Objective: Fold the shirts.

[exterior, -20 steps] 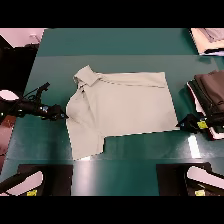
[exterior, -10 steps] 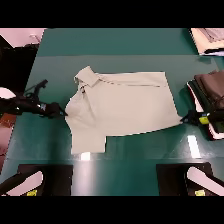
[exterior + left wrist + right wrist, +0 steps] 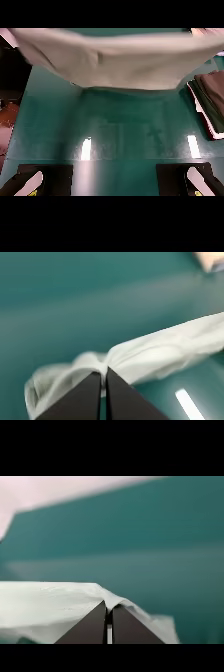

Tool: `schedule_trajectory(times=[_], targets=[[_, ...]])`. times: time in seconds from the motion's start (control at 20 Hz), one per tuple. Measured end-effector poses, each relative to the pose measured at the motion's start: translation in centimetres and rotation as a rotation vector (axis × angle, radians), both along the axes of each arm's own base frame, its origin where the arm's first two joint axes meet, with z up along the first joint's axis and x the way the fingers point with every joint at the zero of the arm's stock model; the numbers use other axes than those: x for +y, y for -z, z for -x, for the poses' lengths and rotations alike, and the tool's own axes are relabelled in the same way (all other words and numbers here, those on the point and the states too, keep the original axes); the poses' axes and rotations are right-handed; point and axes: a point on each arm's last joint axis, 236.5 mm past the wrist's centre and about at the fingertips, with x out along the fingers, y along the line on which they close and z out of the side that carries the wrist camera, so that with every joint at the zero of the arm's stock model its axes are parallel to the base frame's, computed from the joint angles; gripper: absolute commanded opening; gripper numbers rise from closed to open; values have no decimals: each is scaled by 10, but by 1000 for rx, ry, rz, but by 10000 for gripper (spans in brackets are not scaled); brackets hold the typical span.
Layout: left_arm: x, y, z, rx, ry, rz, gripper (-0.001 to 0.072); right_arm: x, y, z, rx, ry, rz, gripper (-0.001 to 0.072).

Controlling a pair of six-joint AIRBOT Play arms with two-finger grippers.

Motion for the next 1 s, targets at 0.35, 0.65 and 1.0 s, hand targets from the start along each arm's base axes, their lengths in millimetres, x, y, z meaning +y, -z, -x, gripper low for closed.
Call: schedule_trajectory(times=[0.35, 0.65, 1.0], targets=[[-20, -168, 139, -536, -29, 6, 24, 13, -146, 85, -292, 177, 295, 13], [-6, -144, 101, -444, -68, 28, 24, -24, -103, 71, -59, 255, 307, 12], [13, 102, -72, 343, 2, 51, 25, -71, 98, -22, 589, 156, 238, 12]])
